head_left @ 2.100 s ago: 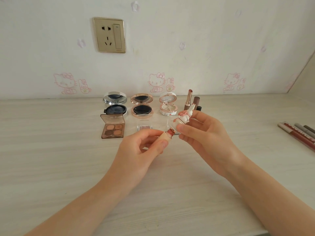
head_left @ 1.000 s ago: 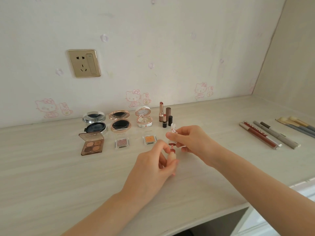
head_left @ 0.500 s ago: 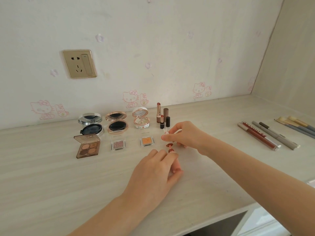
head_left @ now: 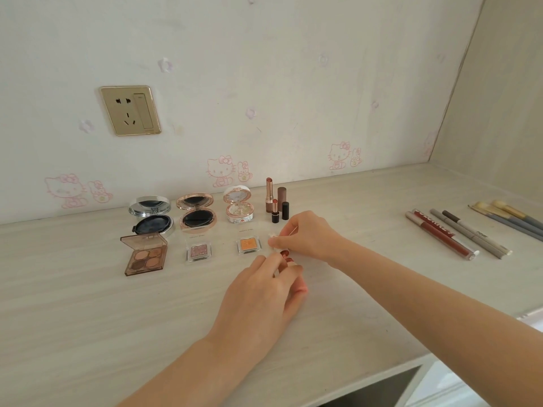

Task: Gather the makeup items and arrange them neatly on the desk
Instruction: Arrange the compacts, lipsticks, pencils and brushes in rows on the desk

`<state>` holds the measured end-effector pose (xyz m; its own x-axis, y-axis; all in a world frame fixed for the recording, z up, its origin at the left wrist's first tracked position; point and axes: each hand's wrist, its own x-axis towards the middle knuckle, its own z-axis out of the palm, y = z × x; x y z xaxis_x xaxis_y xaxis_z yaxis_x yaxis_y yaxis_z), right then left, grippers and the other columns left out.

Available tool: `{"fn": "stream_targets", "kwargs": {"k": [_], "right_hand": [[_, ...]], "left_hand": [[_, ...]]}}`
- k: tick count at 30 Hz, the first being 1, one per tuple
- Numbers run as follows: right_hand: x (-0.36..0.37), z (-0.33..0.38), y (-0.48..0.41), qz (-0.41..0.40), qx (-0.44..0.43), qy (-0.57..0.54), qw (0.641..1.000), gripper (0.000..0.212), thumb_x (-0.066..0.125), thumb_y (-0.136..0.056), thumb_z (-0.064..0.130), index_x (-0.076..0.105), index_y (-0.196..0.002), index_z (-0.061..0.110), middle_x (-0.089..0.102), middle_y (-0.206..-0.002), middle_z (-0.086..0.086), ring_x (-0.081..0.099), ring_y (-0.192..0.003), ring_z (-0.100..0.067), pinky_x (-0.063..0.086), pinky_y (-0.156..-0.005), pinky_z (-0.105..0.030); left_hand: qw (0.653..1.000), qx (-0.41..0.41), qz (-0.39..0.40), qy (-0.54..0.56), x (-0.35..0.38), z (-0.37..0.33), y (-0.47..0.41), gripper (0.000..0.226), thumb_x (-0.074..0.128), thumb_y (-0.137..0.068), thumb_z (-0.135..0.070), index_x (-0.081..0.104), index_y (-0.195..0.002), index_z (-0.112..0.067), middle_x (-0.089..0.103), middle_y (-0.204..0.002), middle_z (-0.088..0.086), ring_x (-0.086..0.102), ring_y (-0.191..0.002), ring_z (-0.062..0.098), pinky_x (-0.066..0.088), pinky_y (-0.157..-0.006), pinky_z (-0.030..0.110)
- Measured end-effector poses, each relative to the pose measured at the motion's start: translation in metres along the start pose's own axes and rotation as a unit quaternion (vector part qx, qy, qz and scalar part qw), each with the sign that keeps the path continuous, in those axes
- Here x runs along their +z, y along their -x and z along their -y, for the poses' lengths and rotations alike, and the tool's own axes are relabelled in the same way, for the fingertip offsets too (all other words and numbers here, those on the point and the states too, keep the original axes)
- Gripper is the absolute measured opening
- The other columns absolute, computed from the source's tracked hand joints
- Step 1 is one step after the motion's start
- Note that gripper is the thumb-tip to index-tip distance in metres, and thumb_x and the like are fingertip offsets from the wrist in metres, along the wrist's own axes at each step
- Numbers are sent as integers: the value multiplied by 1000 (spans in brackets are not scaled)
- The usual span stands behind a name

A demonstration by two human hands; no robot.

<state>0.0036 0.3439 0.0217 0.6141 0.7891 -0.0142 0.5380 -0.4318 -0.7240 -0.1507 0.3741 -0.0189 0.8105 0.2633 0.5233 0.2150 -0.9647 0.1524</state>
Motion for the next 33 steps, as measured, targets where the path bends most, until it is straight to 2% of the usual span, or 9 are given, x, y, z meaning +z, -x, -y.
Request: {"fn": "stream_targets", "kwargs": {"k": [2, 6, 10, 14, 16, 19, 23, 26, 33], "right_hand": [[-1, 0, 0, 1, 2, 3, 1000, 43, 73, -80, 36, 69, -96, -4, 69, -98, -18, 55, -78, -15, 51, -84, -39], [-7, -2, 1, 14, 14, -19, 1000, 30, 71, -82, 37, 69, -88, 8, 64, -77, -4, 54, -70, -15, 48, -69, -30], [-19, -11, 8, 19, 12, -27, 999, 24, 66, -86, 36, 67, -90, 12, 71, -89, -16, 60, -70, -20, 54, -75, -34], [-39, -26, 23, 15, 16, -28, 999, 22, 62, -87, 35, 66, -95, 14, 69, -94, -8, 68, -87, -25, 58, -81, -37], [-52, -35, 34, -5, 11, -14, 1000, 19, 60, -87, 32, 67, -94, 16, 68, -94, -2, 68, -87, -23, 57, -81, -38], [-72, -53, 52, -51, 15, 33, 998, 16, 58, -88, 29, 67, -96, 17, 66, -94, 2, 63, -83, -16, 54, -76, -31], [-97, -81, 75, -105, 30, 81, 991, 13, 57, -89, 30, 66, -95, 22, 65, -89, 9, 60, -88, -9, 49, -74, -24], [-115, -101, 91, -129, 34, 107, 985, 10, 56, -90, 32, 64, -93, 27, 63, -87, 16, 59, -88, -4, 47, -75, -23], [-154, -145, 115, -163, 53, 133, 976, 8, 56, -91, 28, 64, -93, 28, 64, -87, 14, 60, -88, -6, 44, -79, -21]], "left_hand": [[1000, -1, 1, 0, -1, 0, 0, 16, 67, -83, -34, 67, -98, -28, 56, -90, -11, 55, -78, 10, 47, -57, 21], [1000, 2, 2, 0, -4, -1, 2, 17, 70, -80, -35, 68, -96, -29, 55, -87, -13, 54, -74, 7, 39, -55, 16], [1000, 1, 6, 8, -7, -1, 3, 12, 67, -83, -39, 65, -94, -34, 53, -89, -16, 54, -78, 6, 42, -57, 17], [1000, -1, 1, 13, -11, -4, -1, 23, 64, -81, -39, 69, -101, -29, 58, -94, -14, 59, -82, 8, 46, -56, 19], [1000, 2, -4, 23, -13, -8, -8, 24, 62, -83, -39, 70, -102, -28, 58, -94, -15, 57, -84, 7, 45, -57, 18], [999, 12, -7, 31, -9, -19, -23, 22, 60, -88, -37, 69, -104, -27, 55, -93, -15, 53, -88, 6, 45, -60, 20], [997, 2, 19, 77, 6, -44, -46, 25, 51, -95, -35, 66, -114, -27, 55, -102, -16, 47, -103, 4, 49, -77, 31], [994, 7, 43, 104, 20, -65, -65, 27, 48, -96, -34, 64, -116, -26, 55, -107, -15, 44, -109, 3, 47, -83, 31], [985, 12, 109, 134, 66, -104, -114, 26, 47, -96, -28, 63, -115, -23, 57, -109, -7, 46, -110, 12, 46, -88, 35]]}}
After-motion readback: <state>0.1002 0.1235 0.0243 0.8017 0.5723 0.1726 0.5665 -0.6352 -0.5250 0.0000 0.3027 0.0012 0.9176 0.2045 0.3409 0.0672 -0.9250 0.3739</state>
